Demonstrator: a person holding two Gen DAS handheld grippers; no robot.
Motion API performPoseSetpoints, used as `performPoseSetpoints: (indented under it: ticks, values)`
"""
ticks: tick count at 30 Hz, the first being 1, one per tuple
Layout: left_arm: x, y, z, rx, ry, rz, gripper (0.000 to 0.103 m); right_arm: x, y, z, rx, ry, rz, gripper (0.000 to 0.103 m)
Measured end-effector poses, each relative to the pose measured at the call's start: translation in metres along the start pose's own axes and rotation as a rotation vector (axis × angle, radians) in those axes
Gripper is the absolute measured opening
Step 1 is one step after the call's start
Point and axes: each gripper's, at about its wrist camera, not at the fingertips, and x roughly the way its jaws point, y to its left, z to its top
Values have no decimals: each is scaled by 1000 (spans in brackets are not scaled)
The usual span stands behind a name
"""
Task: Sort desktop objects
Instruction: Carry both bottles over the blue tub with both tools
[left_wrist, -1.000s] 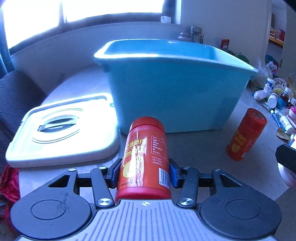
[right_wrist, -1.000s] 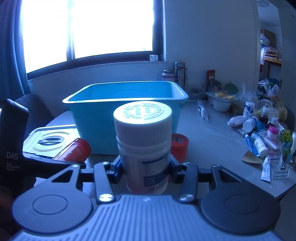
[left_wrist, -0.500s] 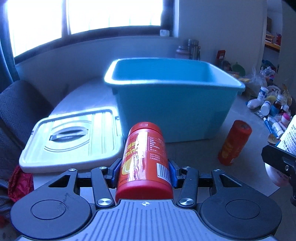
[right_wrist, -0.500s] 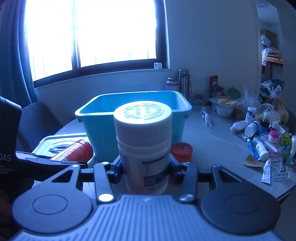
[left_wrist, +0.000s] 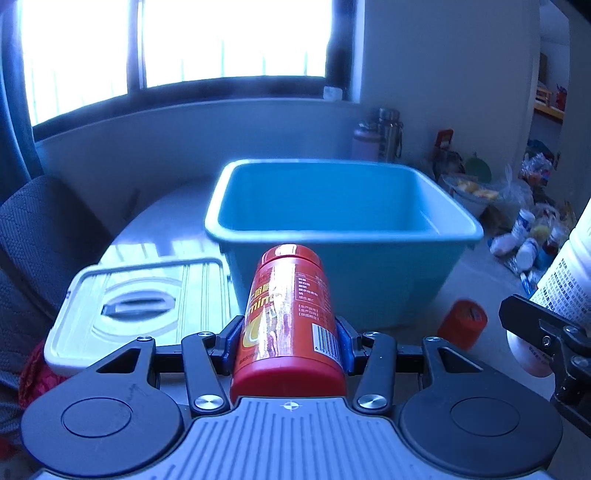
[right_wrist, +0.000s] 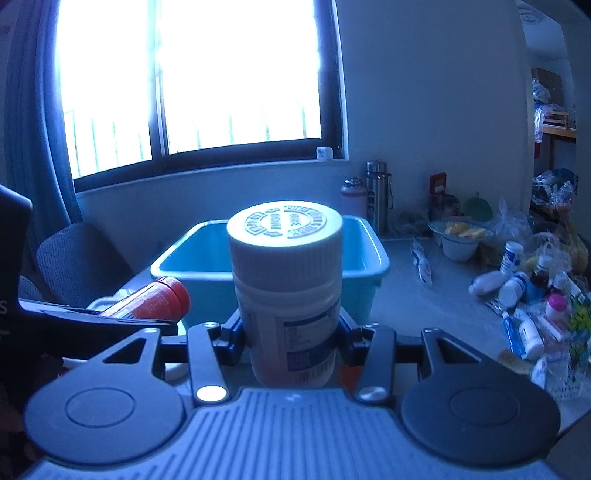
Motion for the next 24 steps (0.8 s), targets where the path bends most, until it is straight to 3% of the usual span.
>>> performPoseSetpoints:
  ticks: [11,24]
  values:
    - [37,-4,61,-28,-24,42,50,55,-12,43,-29,-28,47,48]
    - [105,-7,102,-44,19,77,50,127,-23,72,-37,0,74,48]
